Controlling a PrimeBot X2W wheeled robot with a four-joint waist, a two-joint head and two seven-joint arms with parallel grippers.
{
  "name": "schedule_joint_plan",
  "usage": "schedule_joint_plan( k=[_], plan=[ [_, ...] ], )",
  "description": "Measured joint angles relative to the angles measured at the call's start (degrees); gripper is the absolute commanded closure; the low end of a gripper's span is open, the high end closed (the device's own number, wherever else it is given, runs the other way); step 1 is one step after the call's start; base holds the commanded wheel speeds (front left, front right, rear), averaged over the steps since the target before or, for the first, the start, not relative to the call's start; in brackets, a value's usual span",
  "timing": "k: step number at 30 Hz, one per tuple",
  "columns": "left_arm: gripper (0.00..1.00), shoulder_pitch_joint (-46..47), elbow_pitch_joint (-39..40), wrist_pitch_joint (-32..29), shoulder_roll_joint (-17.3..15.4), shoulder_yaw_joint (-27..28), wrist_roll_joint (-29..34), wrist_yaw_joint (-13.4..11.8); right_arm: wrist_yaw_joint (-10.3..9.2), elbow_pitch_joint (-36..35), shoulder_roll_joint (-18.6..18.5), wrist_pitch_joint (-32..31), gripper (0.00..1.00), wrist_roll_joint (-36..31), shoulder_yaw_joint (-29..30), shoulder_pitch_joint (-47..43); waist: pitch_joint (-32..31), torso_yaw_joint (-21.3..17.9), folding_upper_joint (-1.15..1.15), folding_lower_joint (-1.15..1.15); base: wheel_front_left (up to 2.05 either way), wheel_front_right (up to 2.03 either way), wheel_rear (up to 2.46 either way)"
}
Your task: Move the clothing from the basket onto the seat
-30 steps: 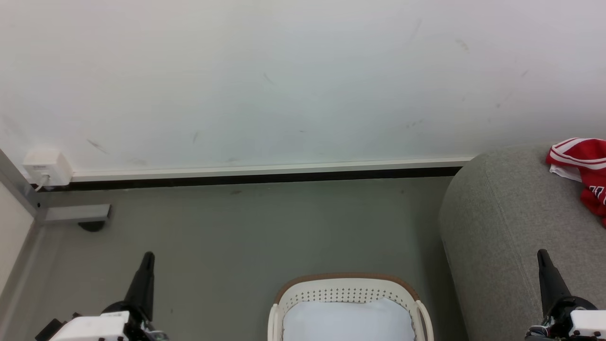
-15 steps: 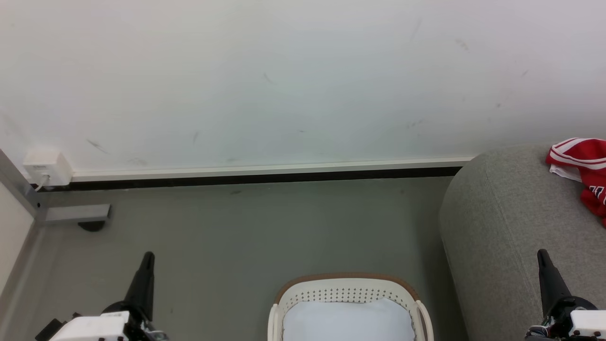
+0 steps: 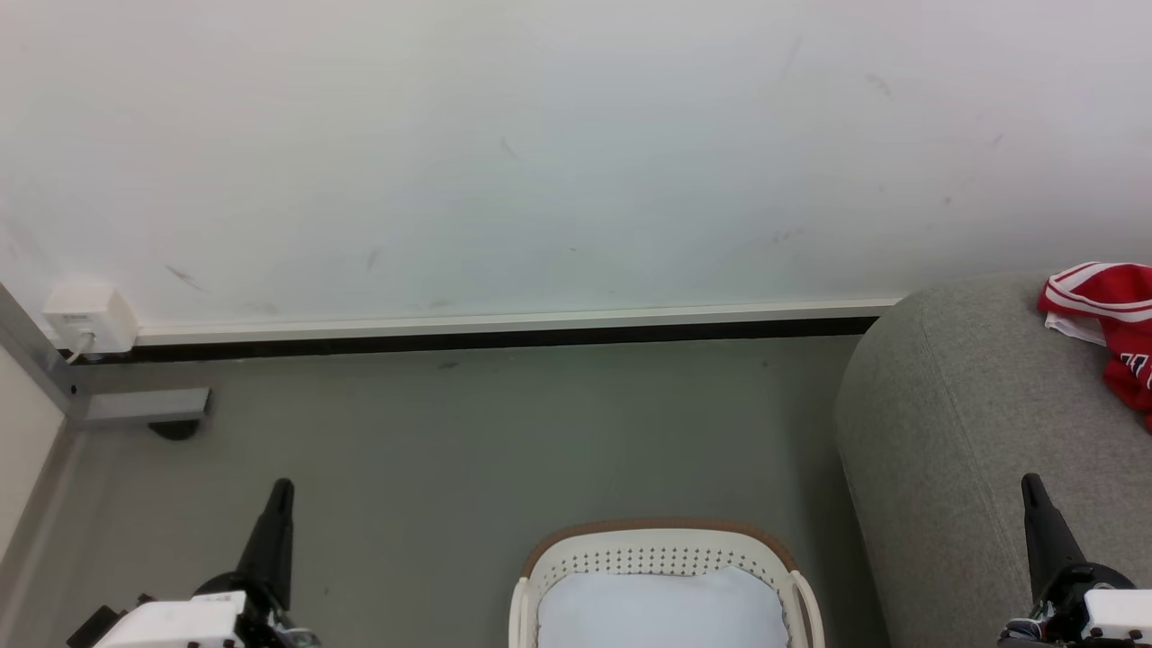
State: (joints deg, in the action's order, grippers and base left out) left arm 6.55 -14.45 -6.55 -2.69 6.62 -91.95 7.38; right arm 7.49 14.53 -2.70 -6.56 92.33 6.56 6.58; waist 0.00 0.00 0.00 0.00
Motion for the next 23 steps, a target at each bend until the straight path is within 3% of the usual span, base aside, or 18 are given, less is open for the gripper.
schedule_joint_plan(
  k=[23],
  plan=[
    [1.0, 0.0, 0.0, 0.0, 0.0, 0.0, 0.0, 0.0, 0.0, 0.0, 0.0, 0.0, 1.0, 0.0, 0.0, 0.0, 0.0, 0.0, 0.0, 0.0, 0.0, 0.0, 0.0]
  ],
)
